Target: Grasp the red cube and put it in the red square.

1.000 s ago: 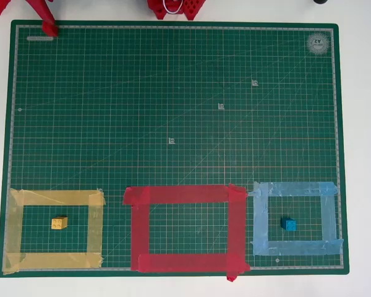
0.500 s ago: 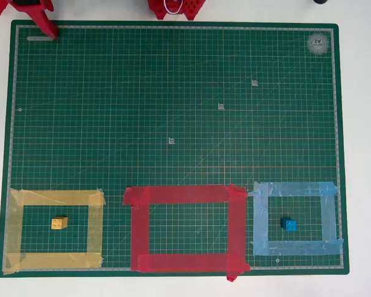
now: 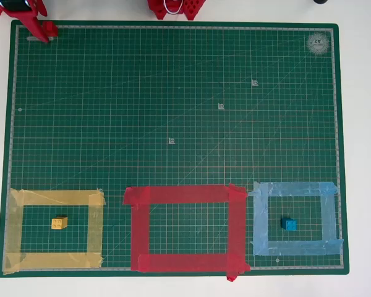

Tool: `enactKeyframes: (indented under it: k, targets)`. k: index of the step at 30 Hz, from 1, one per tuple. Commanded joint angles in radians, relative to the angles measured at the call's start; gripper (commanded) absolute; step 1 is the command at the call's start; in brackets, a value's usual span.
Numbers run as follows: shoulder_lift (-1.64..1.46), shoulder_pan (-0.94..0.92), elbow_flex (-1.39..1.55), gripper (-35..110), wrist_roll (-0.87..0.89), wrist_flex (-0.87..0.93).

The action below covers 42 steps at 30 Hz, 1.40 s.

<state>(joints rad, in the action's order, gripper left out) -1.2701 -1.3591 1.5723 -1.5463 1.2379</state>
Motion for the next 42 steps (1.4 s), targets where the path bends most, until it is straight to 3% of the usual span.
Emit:
enactKeyframes:
  k: [1, 42]
  targets:
    - [0.012, 0.012, -0.054, 26, -0.006, -0.014]
    - [0.012, 0.044, 0.054, 24, -0.008, -0.057]
